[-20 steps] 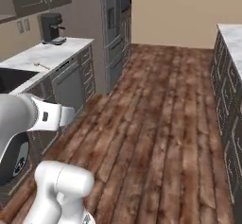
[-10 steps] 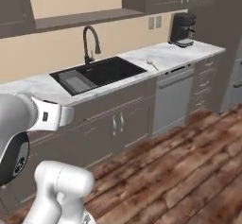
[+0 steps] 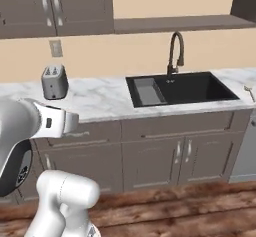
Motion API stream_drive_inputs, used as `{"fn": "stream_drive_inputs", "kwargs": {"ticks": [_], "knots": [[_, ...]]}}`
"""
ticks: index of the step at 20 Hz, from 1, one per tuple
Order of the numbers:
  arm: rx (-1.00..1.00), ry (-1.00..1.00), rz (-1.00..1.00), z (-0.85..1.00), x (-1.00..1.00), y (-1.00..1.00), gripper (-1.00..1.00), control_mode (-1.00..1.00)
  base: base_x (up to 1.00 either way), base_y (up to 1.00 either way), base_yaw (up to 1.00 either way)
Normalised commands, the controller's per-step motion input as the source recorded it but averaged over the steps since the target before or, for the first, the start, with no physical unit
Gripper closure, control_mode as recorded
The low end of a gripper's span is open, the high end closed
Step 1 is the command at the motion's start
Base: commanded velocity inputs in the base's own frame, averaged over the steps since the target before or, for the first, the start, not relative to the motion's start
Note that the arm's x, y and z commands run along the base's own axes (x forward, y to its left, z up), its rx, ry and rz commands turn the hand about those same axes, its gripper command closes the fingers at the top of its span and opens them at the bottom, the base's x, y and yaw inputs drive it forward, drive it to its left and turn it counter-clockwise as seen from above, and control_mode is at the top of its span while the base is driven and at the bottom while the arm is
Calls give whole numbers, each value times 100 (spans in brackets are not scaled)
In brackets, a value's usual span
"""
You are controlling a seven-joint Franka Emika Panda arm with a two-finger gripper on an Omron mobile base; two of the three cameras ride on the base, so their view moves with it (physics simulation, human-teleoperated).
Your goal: Grab the spray bottle from the cabinet, then place it next to the cutting board for sanitizing. Then grab the dish brush from the countertop next to the sink and place it next to the cutting board.
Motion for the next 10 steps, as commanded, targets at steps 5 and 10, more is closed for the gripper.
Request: {"fn": "stream_drive_inputs", "kwargs": {"ticks": [5,10], "knots": [[0,0,0,0,0,0,-100,100,58,-90,47],[0,0,0,0,0,0,-100,100,68,-100,30]]}}
